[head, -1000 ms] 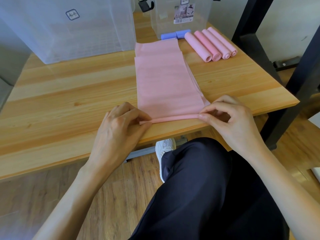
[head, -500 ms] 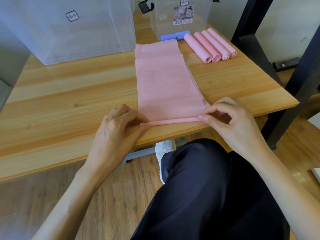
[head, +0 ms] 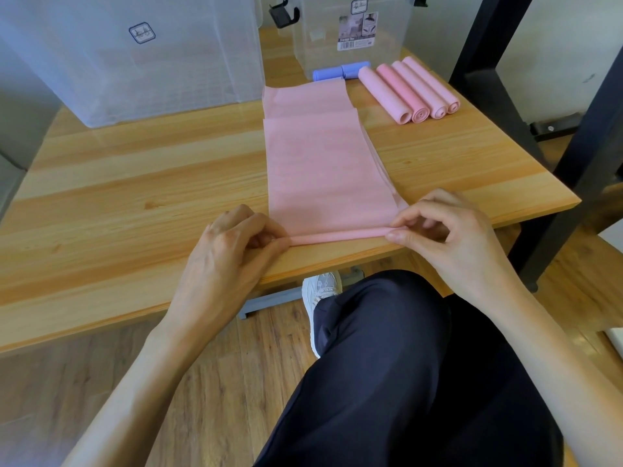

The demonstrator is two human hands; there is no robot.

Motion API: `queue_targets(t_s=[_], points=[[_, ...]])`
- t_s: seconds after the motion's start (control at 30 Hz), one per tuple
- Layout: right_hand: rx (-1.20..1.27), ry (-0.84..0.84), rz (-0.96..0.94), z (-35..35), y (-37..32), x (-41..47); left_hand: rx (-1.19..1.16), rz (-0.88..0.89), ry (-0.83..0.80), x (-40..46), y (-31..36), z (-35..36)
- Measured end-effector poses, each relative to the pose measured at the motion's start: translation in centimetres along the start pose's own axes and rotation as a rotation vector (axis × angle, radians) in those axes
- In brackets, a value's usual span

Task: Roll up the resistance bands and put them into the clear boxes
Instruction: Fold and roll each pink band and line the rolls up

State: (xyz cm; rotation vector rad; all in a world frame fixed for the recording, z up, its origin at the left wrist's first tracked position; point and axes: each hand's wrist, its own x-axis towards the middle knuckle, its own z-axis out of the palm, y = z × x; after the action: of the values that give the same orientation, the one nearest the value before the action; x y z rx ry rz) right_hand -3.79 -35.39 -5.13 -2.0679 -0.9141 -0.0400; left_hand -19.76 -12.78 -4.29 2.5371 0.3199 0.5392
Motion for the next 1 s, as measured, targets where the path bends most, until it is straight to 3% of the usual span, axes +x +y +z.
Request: queue_targets(t_s=[0.17, 0.27, 0.37, 0.43, 0.8, 1.0], points=[[0.009, -0.007, -0.004, 0.1, 0.1, 0.3, -0.065, -0.099, 0.047, -0.6, 1.1, -0.3], [0.021, -0.011, 0.0, 0.0, 0.3, 0.3, -0.278, -0.206, 0.056, -1.5, 2.4, -0.7], [0.061, -0.032, 0.017, -0.2, 0.3, 0.4, -0.621, -0.333, -0.087, -1.7, 3.6, -1.2], [0.081, -0.051, 0.033, -0.3, 0.3, 0.5, -0.725, -0.392, -0.181, -1.3, 3.7, -1.2], [0.222, -0.114, 0.062, -1.2, 0.2, 0.5, -0.935, -0.458, -0.296, 0.7, 4.1, -0.6], [0.269, -0.165, 0.063, -1.6, 0.1, 1.0, -1.006, -0.467, -0.265, 1.3, 4.0, -0.2]])
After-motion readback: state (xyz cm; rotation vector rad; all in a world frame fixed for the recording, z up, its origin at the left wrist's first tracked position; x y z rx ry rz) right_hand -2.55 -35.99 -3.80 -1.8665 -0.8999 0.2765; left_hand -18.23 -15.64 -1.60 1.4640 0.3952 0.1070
